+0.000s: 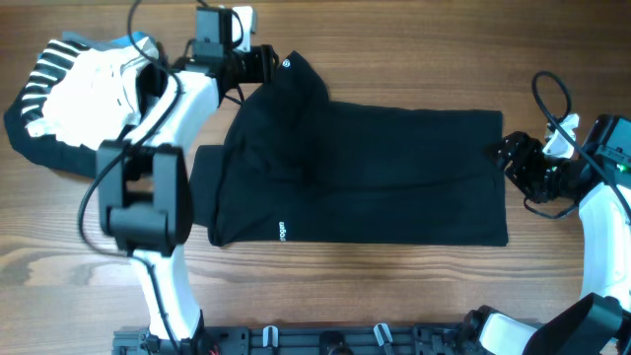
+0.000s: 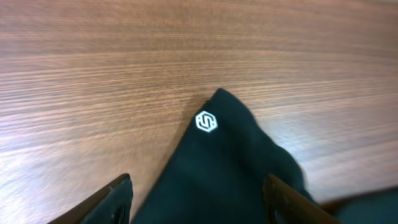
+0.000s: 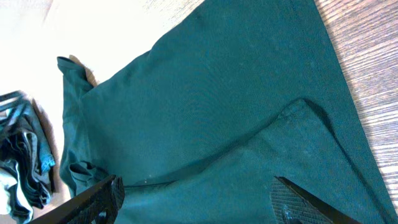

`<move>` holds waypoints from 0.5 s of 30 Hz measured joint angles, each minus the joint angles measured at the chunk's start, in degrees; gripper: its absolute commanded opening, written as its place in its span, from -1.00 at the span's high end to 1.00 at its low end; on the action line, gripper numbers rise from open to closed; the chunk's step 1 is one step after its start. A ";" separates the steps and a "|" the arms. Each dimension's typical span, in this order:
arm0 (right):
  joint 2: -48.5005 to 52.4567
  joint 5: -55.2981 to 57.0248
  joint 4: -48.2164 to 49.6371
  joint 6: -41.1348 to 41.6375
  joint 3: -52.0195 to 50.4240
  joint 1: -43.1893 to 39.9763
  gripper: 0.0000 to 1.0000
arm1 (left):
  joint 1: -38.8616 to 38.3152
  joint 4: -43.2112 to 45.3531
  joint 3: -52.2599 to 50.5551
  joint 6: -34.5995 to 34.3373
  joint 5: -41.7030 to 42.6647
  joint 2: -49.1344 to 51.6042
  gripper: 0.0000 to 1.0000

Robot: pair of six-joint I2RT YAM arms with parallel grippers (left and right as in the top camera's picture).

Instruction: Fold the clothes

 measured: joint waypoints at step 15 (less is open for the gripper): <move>0.00 1.14 -2.56 0.00 0.02 0.00 -0.60 | -5.01 15.91 -0.13 2.91 1.38 11.41 -0.25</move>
